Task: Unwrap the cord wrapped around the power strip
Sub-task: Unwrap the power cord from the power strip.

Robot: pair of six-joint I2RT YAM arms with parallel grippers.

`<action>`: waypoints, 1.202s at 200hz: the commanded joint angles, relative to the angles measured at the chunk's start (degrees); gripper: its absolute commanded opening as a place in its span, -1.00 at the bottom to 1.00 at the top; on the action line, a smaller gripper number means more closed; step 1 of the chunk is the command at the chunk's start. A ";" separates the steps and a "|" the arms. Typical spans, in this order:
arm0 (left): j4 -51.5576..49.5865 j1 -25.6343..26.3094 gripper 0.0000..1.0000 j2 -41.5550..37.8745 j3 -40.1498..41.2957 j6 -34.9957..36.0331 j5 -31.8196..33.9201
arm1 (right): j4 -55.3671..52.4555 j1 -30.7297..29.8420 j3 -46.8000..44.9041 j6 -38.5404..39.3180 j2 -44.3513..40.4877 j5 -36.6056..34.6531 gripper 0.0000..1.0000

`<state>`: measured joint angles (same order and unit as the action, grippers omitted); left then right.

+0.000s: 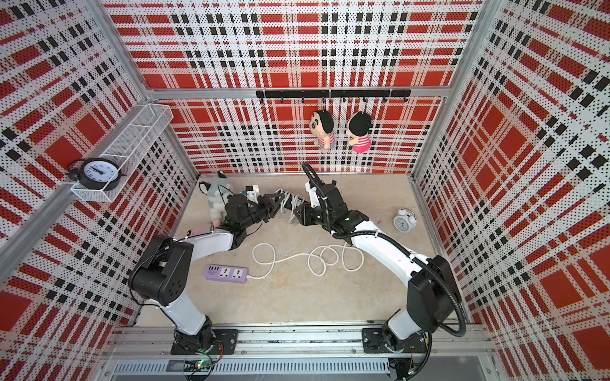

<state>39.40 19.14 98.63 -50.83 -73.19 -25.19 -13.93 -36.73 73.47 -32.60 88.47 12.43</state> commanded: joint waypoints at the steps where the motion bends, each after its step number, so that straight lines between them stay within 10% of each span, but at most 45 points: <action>1: 2.85 0.80 -1.00 -2.83 -0.38 1.10 1.52 | -3.52 -1.23 3.59 0.43 2.16 -1.90 -0.20; 103: -4.90 1.86 -1.00 -5.86 -2.79 6.77 4.27 | -7.46 -1.43 8.00 3.28 9.42 -2.76 -0.15; 240: -12.59 3.08 -1.00 -7.44 -5.99 12.28 7.53 | -13.11 -1.50 9.81 4.55 12.61 -4.49 -0.65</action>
<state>23.92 21.96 94.02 -53.95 -62.04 -17.54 -23.53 -37.87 81.97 -29.19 100.38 9.69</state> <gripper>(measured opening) 0.401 0.177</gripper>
